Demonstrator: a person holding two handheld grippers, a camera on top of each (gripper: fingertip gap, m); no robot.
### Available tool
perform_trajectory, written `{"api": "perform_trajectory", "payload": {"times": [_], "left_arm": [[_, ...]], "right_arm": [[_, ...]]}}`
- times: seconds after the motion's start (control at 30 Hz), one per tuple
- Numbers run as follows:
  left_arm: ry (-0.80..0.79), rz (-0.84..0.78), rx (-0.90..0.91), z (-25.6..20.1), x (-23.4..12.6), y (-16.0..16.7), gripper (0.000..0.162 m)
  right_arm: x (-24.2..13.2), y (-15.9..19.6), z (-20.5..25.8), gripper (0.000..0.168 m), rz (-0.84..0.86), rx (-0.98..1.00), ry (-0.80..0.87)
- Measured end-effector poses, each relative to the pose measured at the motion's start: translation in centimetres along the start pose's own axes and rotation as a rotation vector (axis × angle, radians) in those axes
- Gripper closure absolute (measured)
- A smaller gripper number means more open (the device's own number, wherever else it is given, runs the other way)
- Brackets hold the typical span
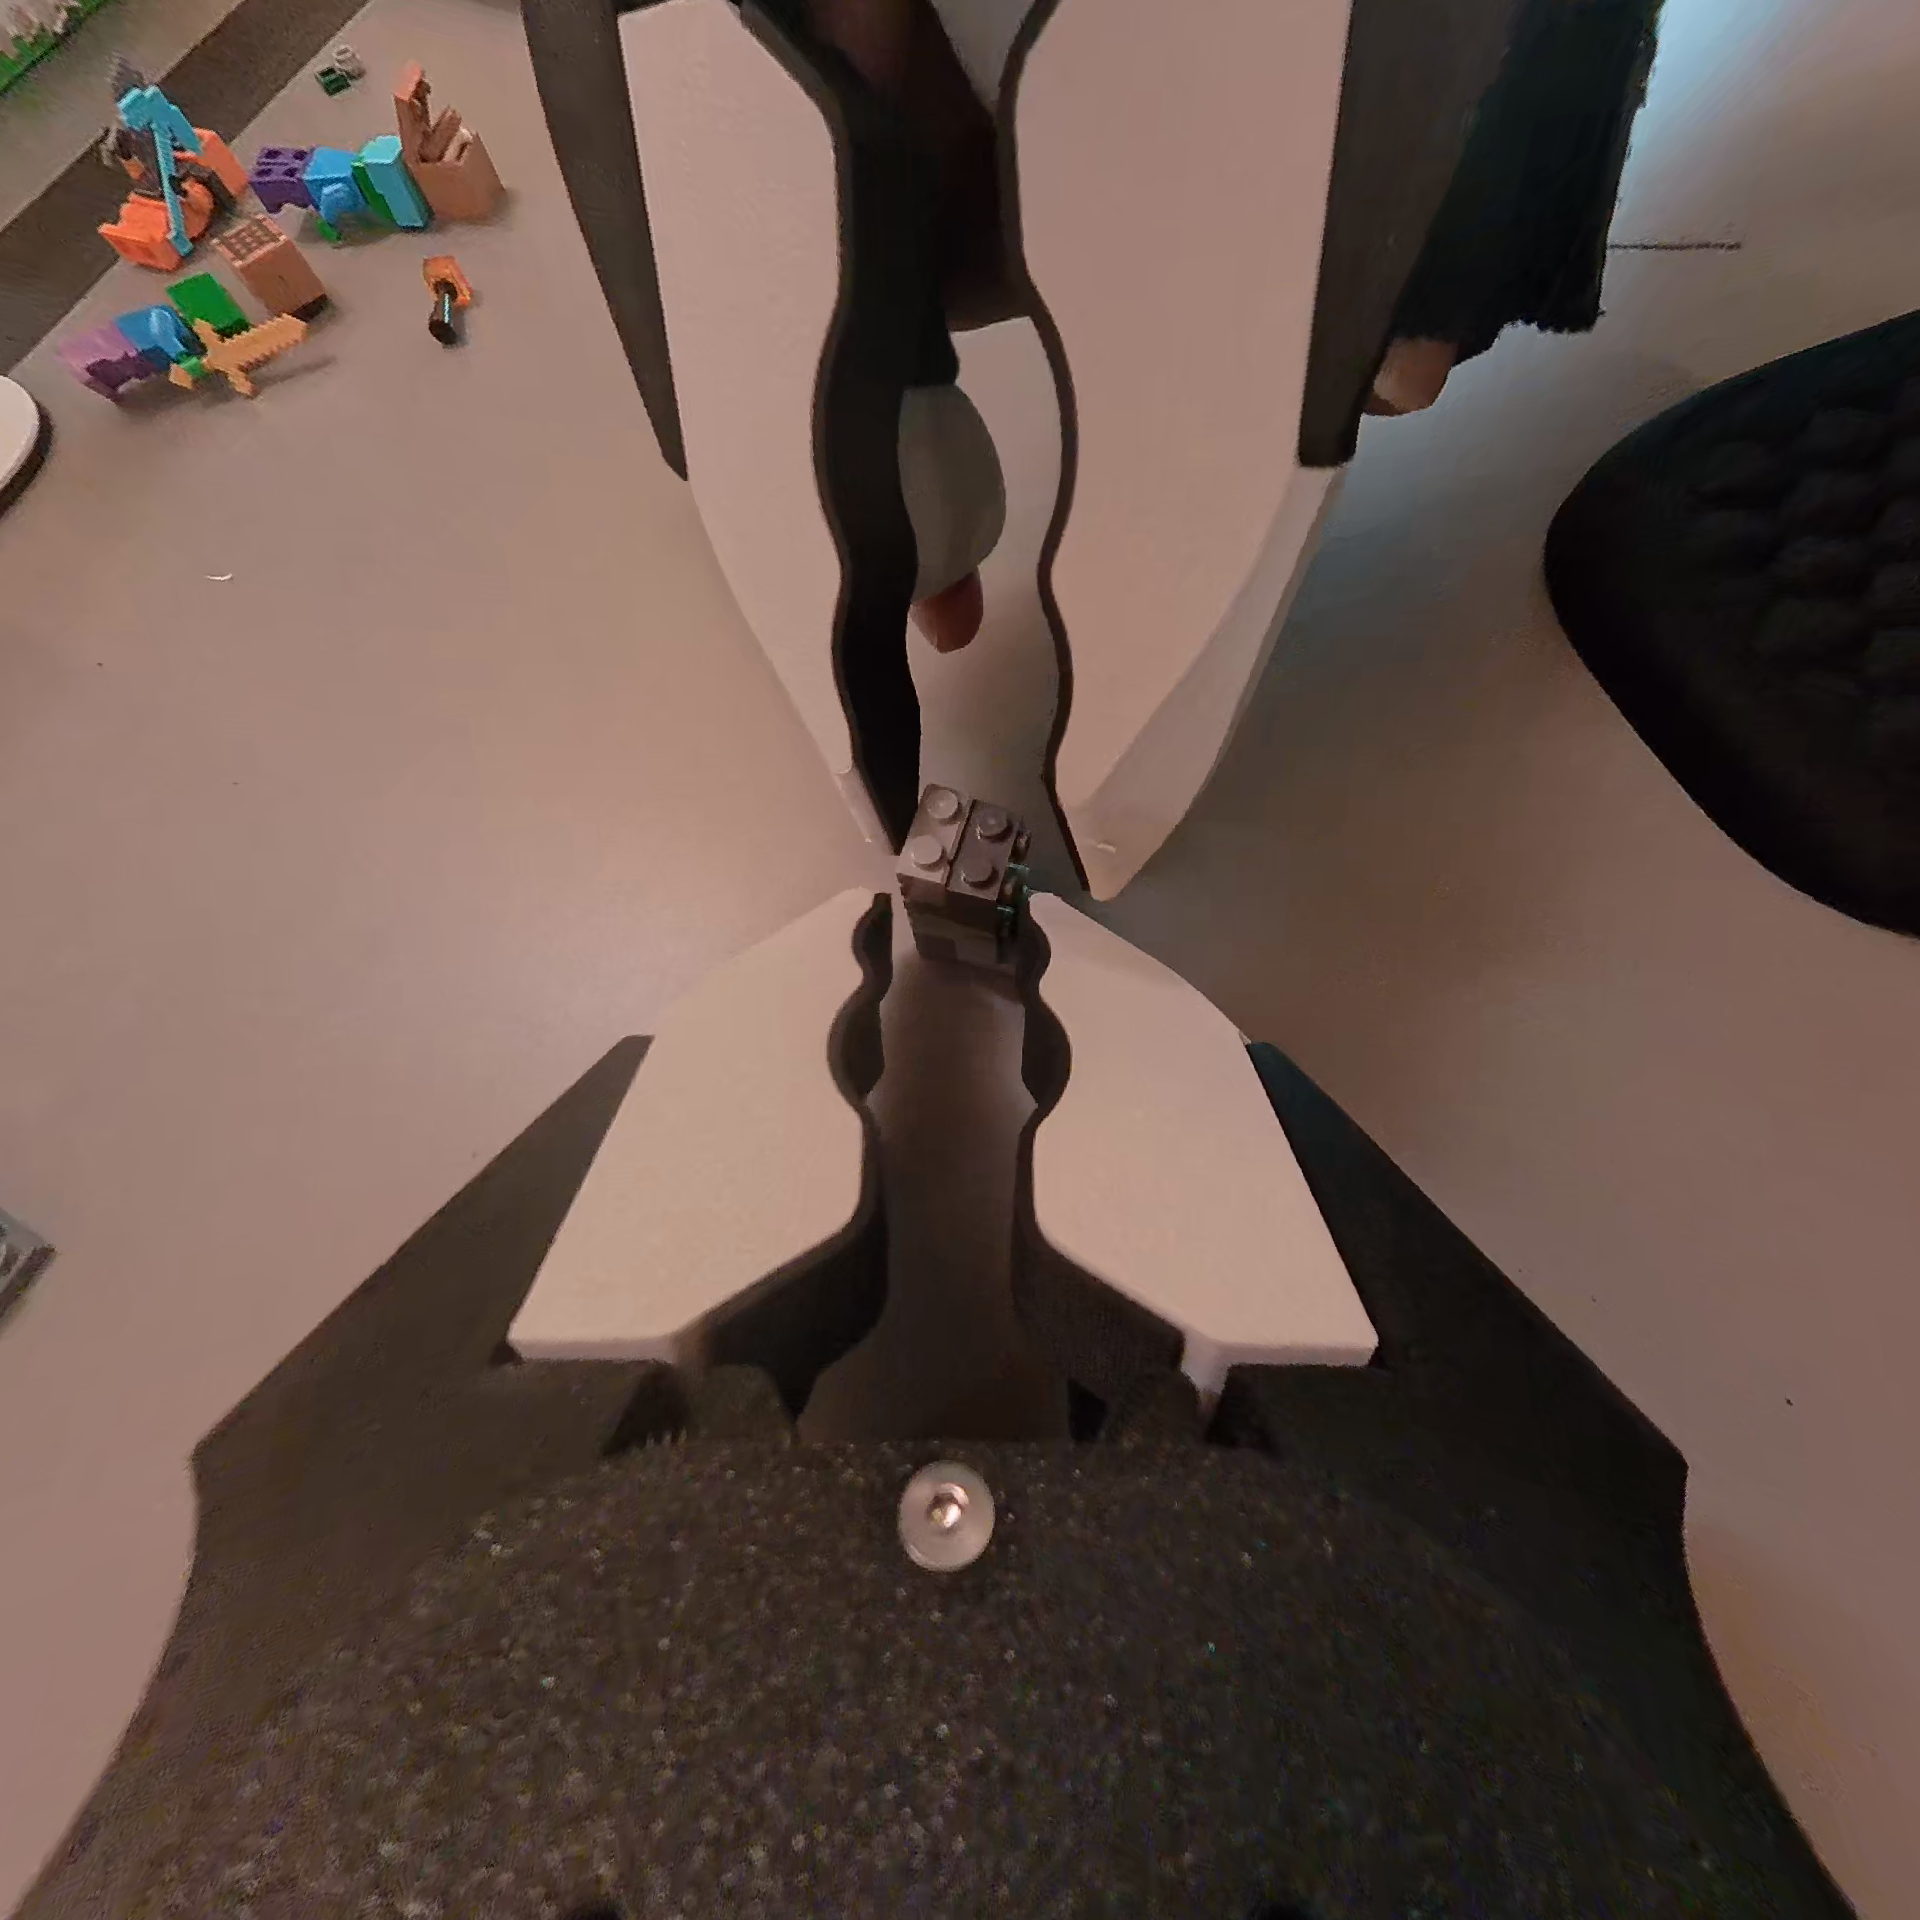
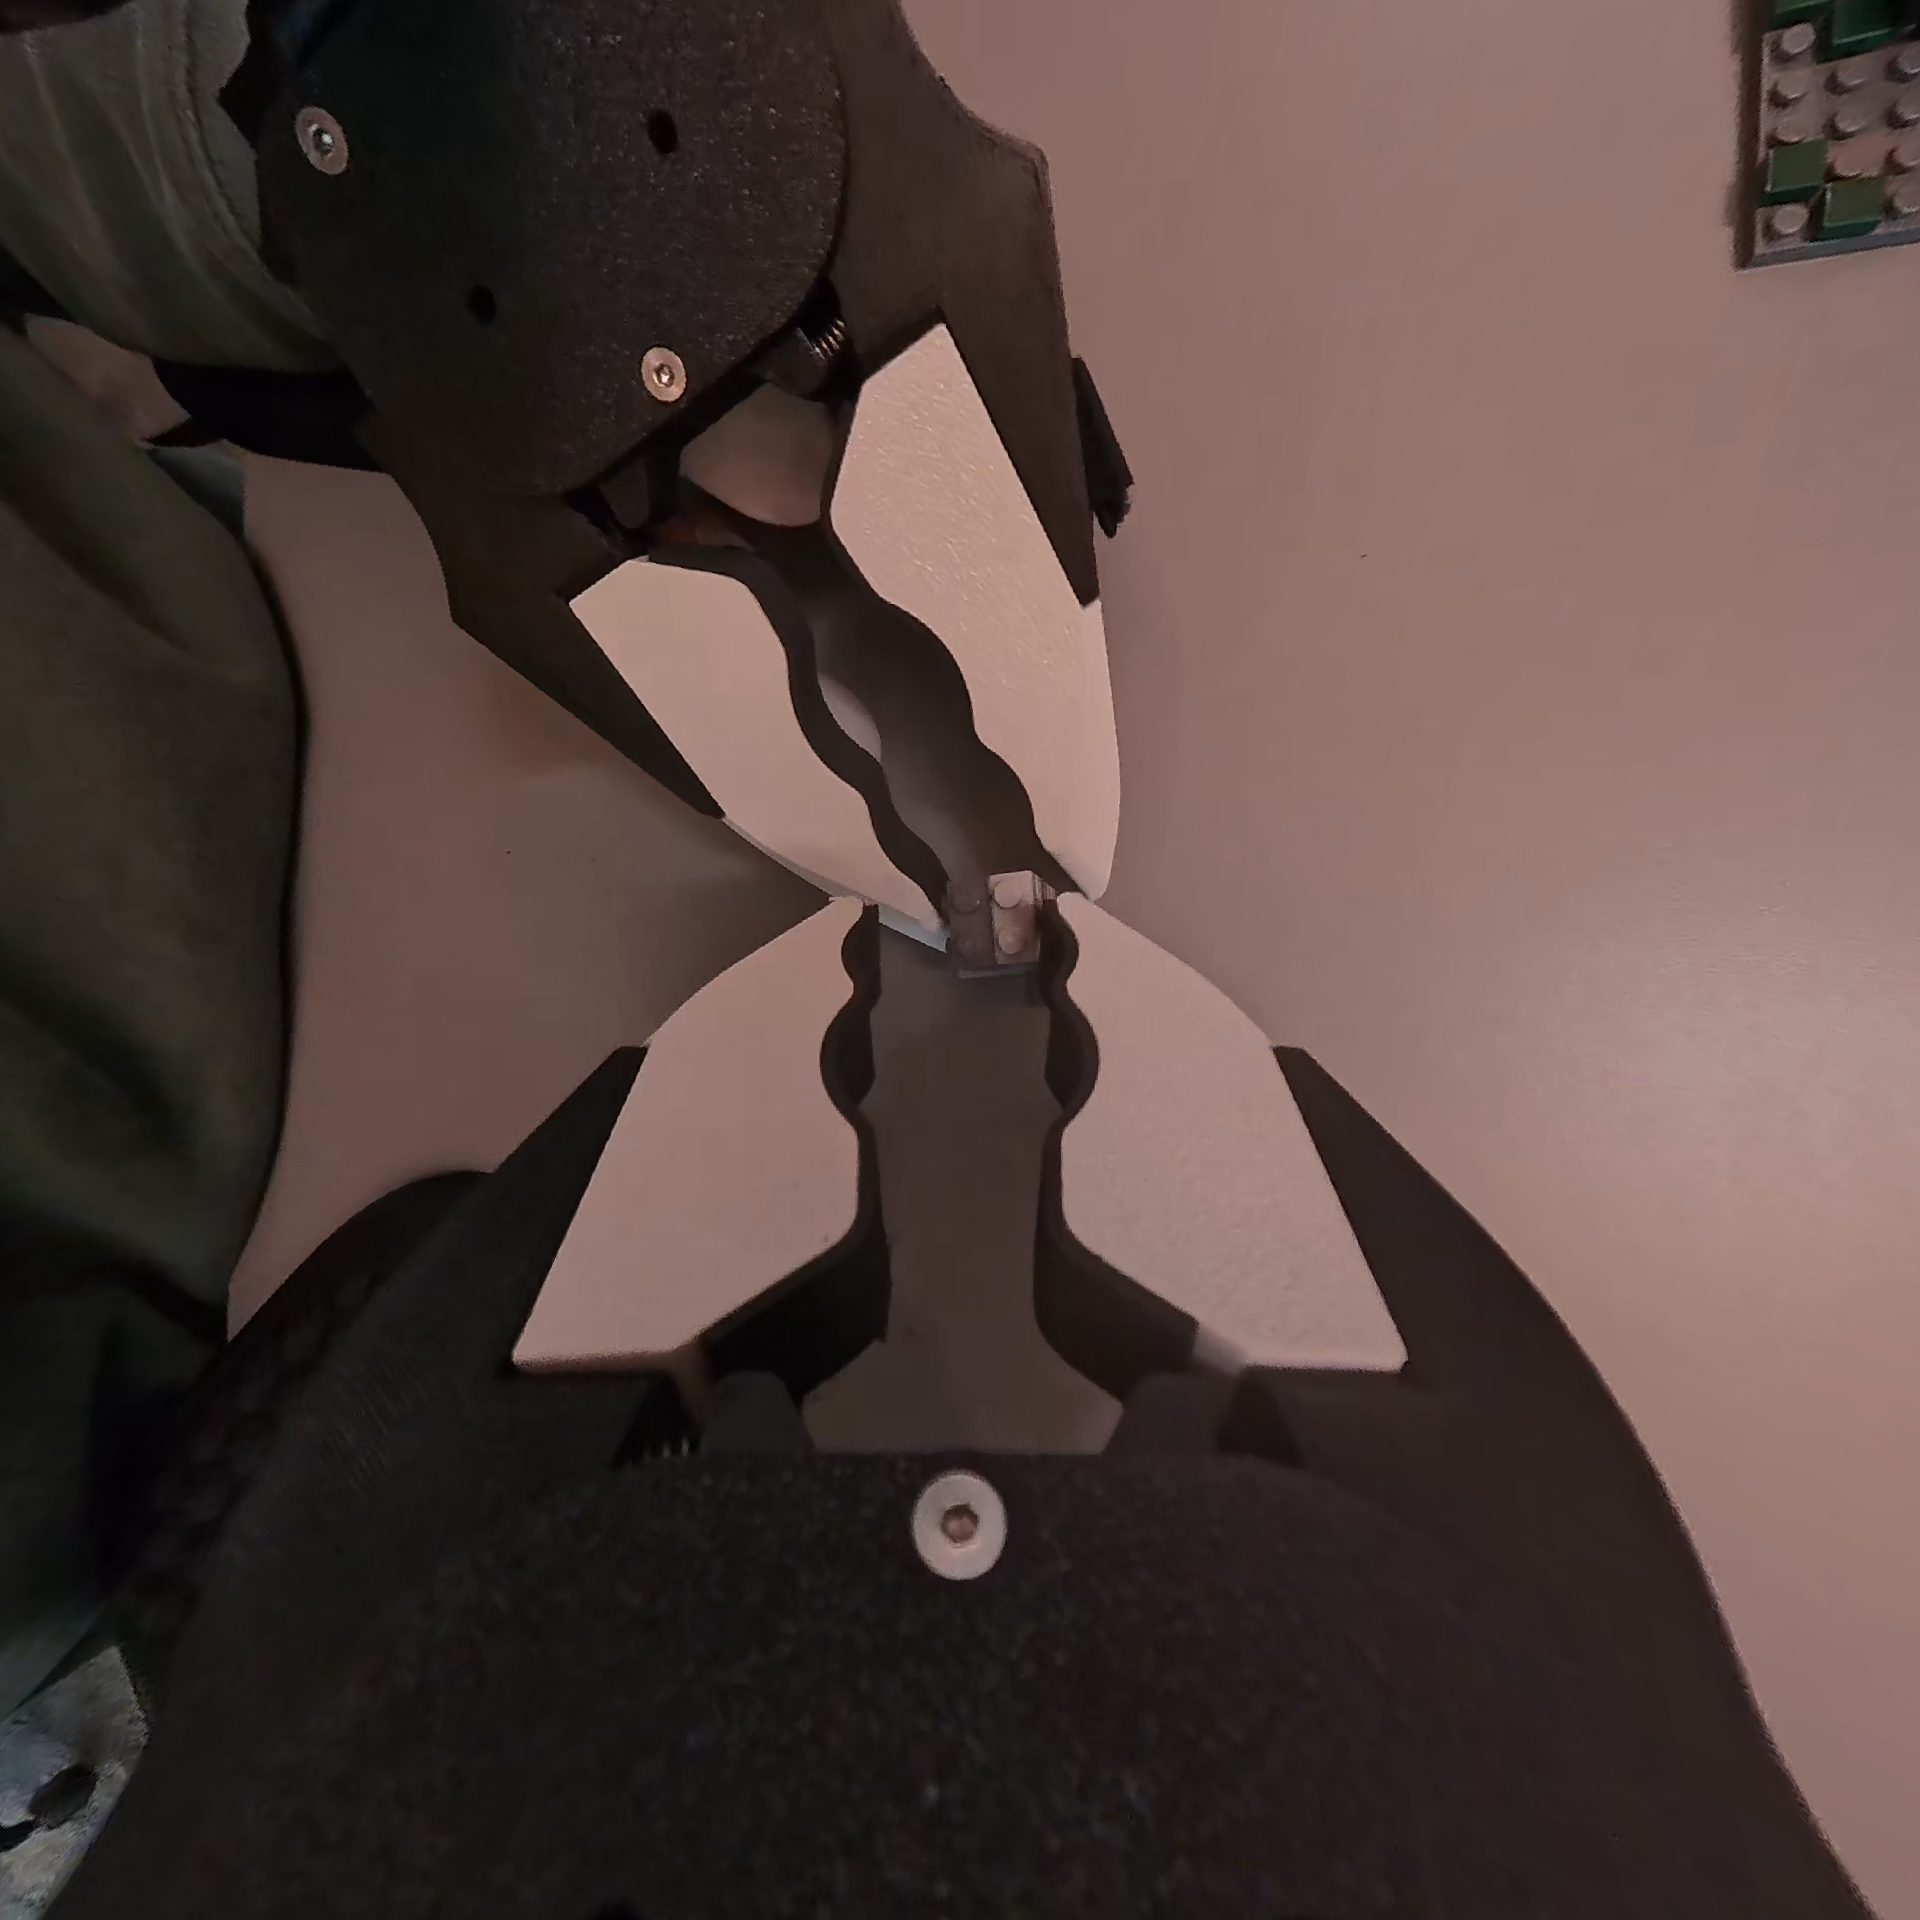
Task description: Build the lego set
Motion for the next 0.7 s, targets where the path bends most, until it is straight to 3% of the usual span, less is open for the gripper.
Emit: {"api": "perform_trajectory", "payload": {"times": [0.33, 0.7], "left_arm": [[0.030, 0.004, -0.006, -0.07, 0.17, -0.07, 0.143], [0.064, 0.020, -0.048, -0.14, 0.02, 0.28, 0.133]], "right_arm": [[0.03, 0.17, 0.15, 0.137, -0.007, -0.051, 0.014], [0.15, 0.32, 0.60, 0.137, -0.027, -0.076, 0.001]]}}
Point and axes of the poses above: each gripper's, where its closed fingertips meet, x out along the fingers, y out of its underside, z = x × y across the jaws, the point moved 5 cm from there along -x, back along the fingers, and after that the axes turned 5 degrees about z, right-handed, at the moved point
